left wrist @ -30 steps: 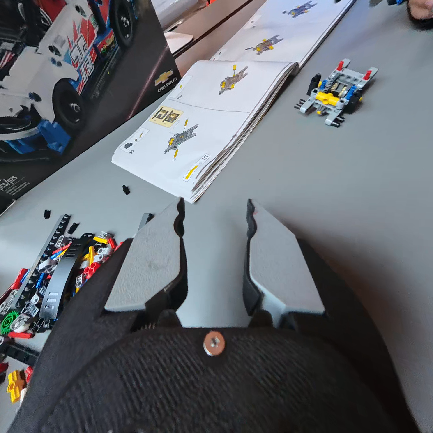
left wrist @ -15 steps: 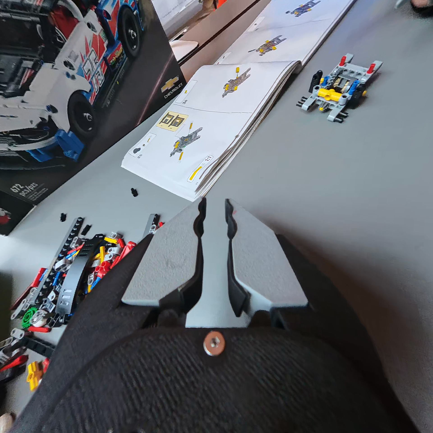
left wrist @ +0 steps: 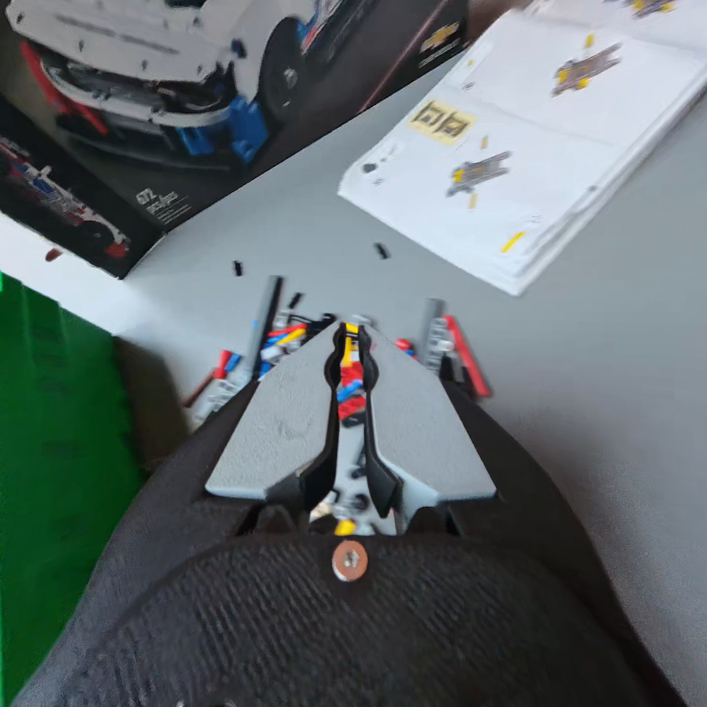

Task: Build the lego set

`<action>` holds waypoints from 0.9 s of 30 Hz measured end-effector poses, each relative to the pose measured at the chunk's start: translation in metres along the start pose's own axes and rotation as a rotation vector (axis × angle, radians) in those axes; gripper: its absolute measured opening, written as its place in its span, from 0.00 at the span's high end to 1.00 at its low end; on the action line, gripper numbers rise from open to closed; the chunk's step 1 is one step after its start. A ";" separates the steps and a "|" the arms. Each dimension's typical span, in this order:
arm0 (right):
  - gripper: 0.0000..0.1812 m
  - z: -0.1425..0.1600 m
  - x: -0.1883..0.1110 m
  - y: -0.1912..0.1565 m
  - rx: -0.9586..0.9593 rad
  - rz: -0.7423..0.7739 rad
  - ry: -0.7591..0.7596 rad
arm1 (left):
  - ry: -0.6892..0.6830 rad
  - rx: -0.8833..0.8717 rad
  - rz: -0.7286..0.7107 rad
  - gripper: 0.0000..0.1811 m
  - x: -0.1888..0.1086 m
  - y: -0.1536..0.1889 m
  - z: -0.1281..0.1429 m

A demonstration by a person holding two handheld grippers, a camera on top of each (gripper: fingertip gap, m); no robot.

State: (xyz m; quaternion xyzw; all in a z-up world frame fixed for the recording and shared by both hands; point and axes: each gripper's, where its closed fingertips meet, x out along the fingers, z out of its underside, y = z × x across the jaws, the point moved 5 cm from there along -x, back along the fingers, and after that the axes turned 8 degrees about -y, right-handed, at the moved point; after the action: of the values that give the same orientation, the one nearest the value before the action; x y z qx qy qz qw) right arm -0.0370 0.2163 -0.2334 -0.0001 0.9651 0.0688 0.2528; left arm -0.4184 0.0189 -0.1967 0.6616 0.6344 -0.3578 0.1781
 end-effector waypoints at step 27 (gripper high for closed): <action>0.68 -0.001 -0.004 -0.005 -0.011 -0.034 0.033 | -0.506 0.136 0.250 0.96 0.100 -0.065 0.005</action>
State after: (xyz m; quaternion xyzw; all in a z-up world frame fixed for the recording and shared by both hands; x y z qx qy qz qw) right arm -0.0340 0.2114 -0.2308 -0.0191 0.9685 0.0696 0.2381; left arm -0.4885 0.0952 -0.2566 0.6347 0.4579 -0.5287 0.3286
